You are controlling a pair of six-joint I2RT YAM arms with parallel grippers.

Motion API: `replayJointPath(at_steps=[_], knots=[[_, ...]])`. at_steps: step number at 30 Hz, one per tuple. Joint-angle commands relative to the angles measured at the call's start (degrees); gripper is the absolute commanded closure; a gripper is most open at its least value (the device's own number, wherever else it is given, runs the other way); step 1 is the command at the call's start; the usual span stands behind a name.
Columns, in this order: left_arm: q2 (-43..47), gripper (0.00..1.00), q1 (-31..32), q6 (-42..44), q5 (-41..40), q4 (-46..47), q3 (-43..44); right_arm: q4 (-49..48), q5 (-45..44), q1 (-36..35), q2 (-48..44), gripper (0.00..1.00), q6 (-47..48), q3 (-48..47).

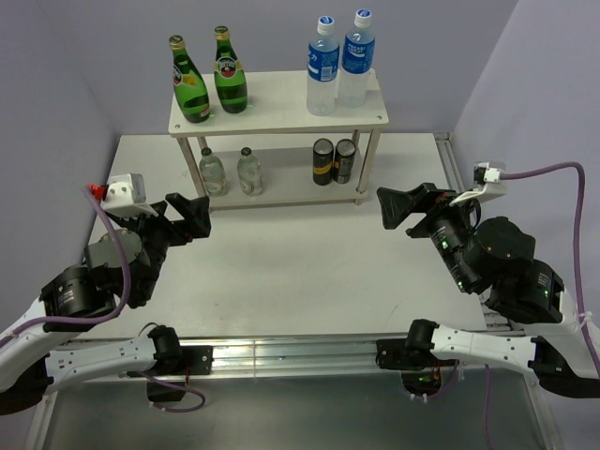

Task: Place and organize the beverage onto the shelf

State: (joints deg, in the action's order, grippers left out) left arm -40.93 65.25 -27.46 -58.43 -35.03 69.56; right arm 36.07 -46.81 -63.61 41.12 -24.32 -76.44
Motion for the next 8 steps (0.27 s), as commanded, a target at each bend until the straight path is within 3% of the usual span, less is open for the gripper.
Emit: replayJointPath(at_steps=[1,8], knots=[[0.76,0.01,0.22,-0.05,-1.15,-0.04,-0.04,-1.36,0.31,-0.28,0.19,0.0,1.2,0.24],[0.67,0.01,0.22,-0.57,-1.86,-0.74,0.05,-1.97,-0.91,-0.28,-0.43,0.0,1.55,0.6]])
